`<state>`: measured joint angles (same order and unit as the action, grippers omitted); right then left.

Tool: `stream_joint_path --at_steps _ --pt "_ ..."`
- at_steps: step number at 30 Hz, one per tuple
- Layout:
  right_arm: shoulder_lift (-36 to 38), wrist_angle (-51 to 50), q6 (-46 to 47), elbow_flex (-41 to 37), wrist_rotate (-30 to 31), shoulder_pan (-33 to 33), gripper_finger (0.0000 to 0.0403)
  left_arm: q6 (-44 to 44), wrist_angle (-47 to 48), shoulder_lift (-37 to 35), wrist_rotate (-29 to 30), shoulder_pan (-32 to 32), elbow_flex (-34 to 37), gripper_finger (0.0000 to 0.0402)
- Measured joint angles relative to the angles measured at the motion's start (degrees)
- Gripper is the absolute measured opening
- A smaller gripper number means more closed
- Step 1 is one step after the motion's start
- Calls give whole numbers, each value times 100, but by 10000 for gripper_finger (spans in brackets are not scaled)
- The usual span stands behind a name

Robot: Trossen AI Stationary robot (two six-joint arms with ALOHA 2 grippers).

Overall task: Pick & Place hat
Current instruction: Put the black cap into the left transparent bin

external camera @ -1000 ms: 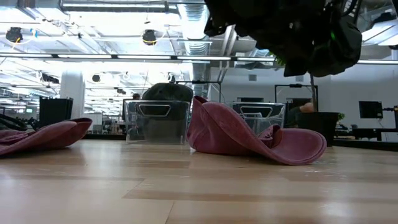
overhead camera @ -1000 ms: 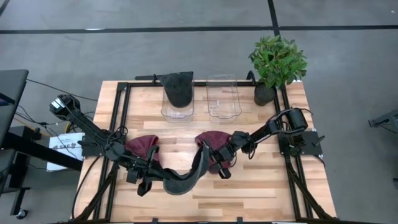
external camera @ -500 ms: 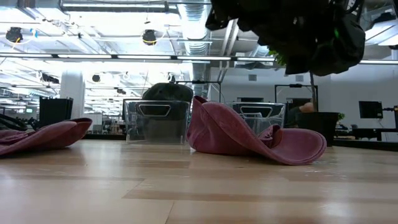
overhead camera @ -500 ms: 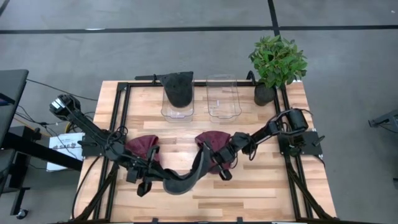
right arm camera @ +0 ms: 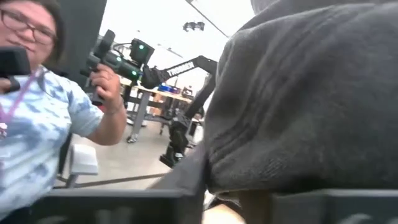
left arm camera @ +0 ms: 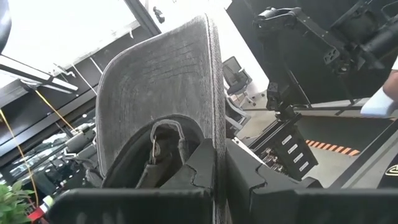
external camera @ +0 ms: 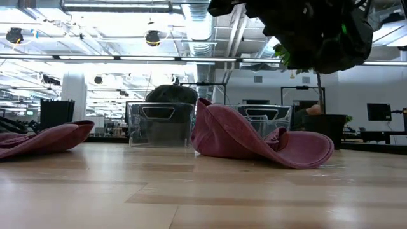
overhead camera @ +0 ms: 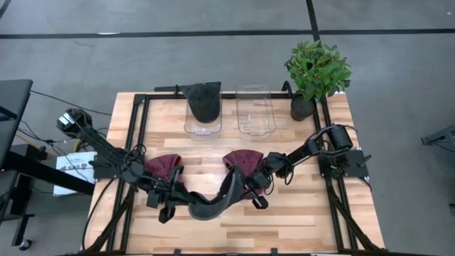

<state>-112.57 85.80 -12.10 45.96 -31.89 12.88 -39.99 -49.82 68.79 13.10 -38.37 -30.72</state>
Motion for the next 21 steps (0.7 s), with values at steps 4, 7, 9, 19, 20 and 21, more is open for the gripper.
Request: stream_joint_path --at_steps 4,7,9,19,20,21 --pt "0 -5 240 19 -244 -17 10 2 3 0 2 54 0 14" --pt "0 -5 283 19 -248 -13 5 2 4 0 4 57 0 14" --pt "0 -6 311 19 -244 -13 3 5 4 0 4 57 0 16" --pt "0 -230 514 19 -246 -13 1 450 100 0 -217 26 0 95" --pt "0 -289 574 19 -245 -13 1 450 93 0 -181 26 0 107" --pt "0 -362 626 19 -234 -13 1 449 95 0 -96 24 0 119"
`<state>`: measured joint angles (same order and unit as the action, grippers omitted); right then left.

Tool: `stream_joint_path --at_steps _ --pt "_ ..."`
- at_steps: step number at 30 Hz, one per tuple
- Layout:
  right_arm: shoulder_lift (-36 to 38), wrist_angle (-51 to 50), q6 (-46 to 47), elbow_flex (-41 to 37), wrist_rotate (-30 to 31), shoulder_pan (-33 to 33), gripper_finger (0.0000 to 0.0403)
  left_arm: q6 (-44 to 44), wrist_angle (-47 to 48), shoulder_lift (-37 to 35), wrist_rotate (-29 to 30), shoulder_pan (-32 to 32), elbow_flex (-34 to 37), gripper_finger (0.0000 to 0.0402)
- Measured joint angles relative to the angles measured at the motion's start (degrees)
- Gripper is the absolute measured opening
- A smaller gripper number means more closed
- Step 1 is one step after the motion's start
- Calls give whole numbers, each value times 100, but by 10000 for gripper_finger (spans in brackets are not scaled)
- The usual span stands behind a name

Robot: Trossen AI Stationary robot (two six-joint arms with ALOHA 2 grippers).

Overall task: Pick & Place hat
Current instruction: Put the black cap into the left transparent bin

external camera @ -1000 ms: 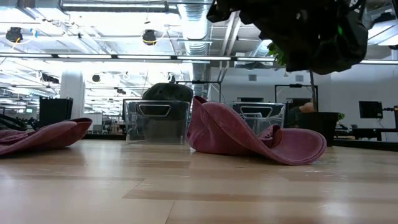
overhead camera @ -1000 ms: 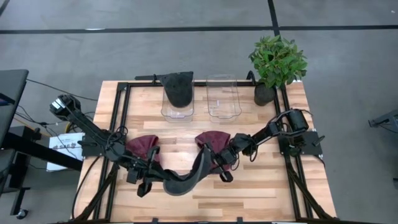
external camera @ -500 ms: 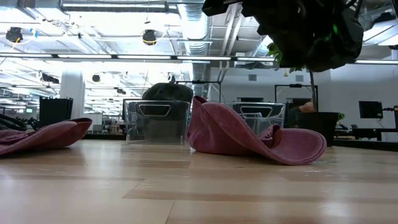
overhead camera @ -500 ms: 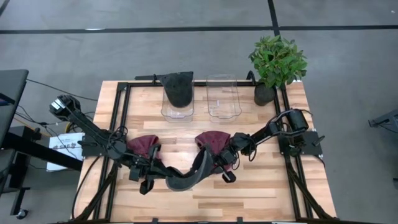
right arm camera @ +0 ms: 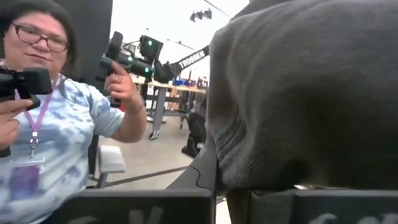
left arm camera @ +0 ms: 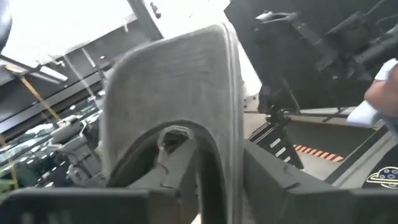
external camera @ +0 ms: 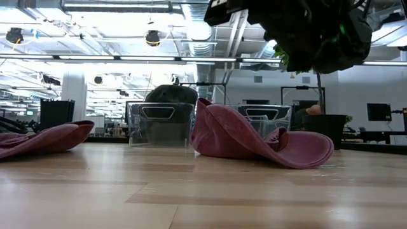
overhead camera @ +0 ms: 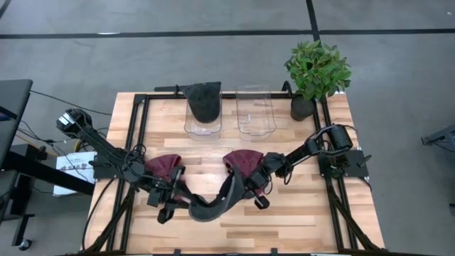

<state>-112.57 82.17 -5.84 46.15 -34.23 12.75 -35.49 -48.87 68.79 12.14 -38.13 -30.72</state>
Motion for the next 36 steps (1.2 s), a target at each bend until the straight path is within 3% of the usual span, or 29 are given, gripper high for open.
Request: stream_joint_path --at_steps 8,14,21,27,36 --pt "0 -515 198 -2 233 129 1 -10 3 -17 1385 0 0 204" --pt "4 -670 285 -2 453 326 1 -25 44 -185 2082 -1 0 230" --pt "116 -1002 362 -95 1123 594 0 141 888 -639 2152 -4 0 232" --pt "649 -1296 292 -417 1897 816 0 483 1495 -763 2124 -53 0 232" --pt "2028 -3158 280 -719 3647 1541 0 456 1691 -763 2087 -473 2 232"
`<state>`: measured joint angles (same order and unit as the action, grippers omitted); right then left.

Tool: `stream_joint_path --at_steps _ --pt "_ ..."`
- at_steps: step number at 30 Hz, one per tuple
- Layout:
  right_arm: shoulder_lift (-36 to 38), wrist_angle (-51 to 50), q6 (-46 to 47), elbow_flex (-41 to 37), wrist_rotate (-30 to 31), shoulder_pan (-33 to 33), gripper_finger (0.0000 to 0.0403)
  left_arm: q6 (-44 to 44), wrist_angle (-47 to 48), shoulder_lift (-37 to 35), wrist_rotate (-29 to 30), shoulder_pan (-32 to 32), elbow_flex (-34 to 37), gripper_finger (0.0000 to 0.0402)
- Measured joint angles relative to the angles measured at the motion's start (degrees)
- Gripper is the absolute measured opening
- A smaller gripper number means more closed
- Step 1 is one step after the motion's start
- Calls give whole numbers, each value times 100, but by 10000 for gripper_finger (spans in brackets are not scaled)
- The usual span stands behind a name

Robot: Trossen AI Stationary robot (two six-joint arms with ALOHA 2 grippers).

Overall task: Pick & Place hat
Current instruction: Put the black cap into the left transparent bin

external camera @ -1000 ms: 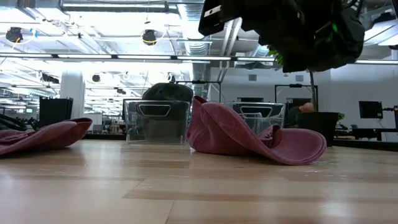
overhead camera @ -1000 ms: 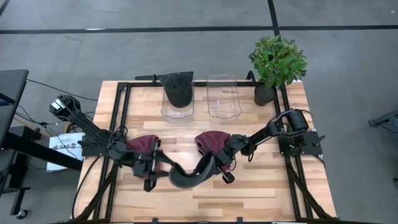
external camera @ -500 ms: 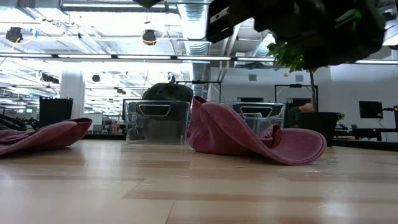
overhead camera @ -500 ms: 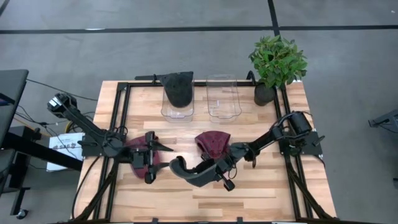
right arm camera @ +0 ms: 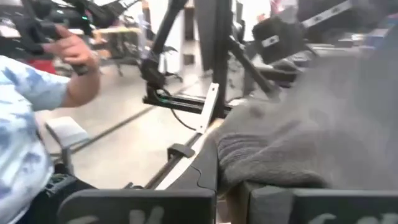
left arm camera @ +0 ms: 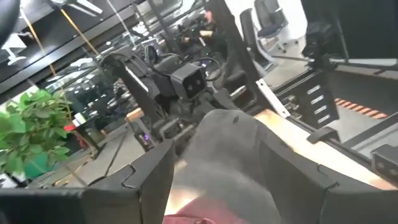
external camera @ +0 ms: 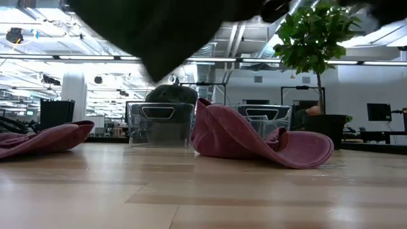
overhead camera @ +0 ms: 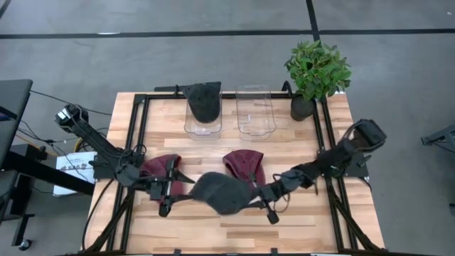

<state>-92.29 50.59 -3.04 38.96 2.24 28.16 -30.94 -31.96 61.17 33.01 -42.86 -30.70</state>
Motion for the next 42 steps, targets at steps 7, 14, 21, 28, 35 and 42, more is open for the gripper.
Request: stream_joint_path --at_steps 7,14,21,28,35,42 --pt "1320 -1715 576 0 683 426 0 3 -8 2 -28 59 1 232" --pt "2463 -3491 1581 2 188 287 0 744 -50 19 -1294 709 -1 232" --pt "2833 -4585 2241 2 -640 -92 0 1201 -245 504 -2219 1588 -2 232" --pt "2819 -4764 1812 3 -1415 -156 0 1621 -1264 1343 -3115 2246 -2 232" --pt "2818 -4762 431 324 -1580 139 0 2616 -2237 2149 -4092 2801 -8 232" --pt "2818 -4896 -765 704 -1591 256 0 3649 -2861 2699 -4354 2950 -63 232"
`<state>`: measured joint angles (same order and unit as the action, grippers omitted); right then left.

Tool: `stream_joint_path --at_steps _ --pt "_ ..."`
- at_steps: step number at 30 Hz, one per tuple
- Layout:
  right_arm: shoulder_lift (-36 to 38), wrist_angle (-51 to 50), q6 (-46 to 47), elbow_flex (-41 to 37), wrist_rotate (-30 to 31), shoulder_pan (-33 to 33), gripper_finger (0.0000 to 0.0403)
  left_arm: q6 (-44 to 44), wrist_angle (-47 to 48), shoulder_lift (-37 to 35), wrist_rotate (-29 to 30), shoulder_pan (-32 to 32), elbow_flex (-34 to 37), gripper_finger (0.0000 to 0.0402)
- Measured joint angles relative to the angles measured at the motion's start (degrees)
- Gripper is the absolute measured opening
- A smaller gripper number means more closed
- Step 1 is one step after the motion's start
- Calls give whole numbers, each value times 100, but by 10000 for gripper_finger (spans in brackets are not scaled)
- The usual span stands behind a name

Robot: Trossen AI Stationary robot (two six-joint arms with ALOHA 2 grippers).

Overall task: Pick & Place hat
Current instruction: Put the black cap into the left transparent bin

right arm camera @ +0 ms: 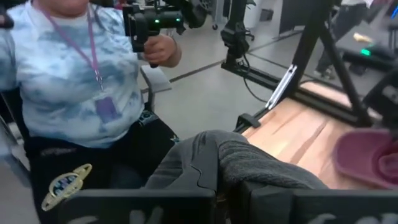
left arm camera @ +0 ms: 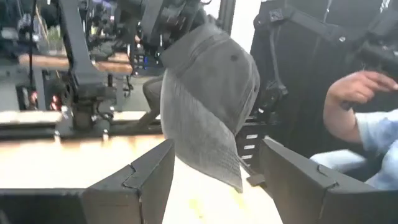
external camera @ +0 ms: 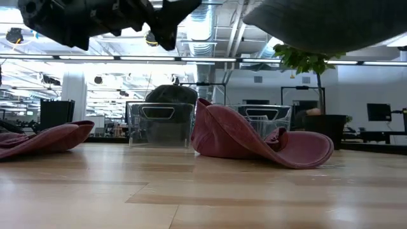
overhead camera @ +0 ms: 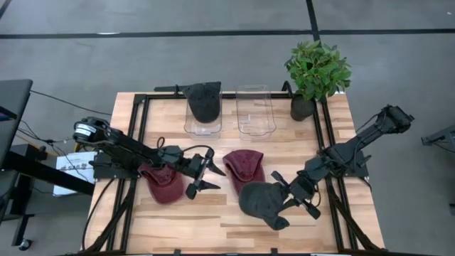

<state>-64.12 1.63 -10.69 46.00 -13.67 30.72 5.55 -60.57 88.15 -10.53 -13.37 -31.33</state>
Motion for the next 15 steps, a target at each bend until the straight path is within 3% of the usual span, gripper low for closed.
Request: stream_joint_path --at_steps 7,15 --pt "-4 -127 -478 120 -282 -166 0 943 -12 530 -144 0 -548 232" --pt "-183 21 -547 131 -528 -186 0 1173 10 1041 -323 0 -991 232"
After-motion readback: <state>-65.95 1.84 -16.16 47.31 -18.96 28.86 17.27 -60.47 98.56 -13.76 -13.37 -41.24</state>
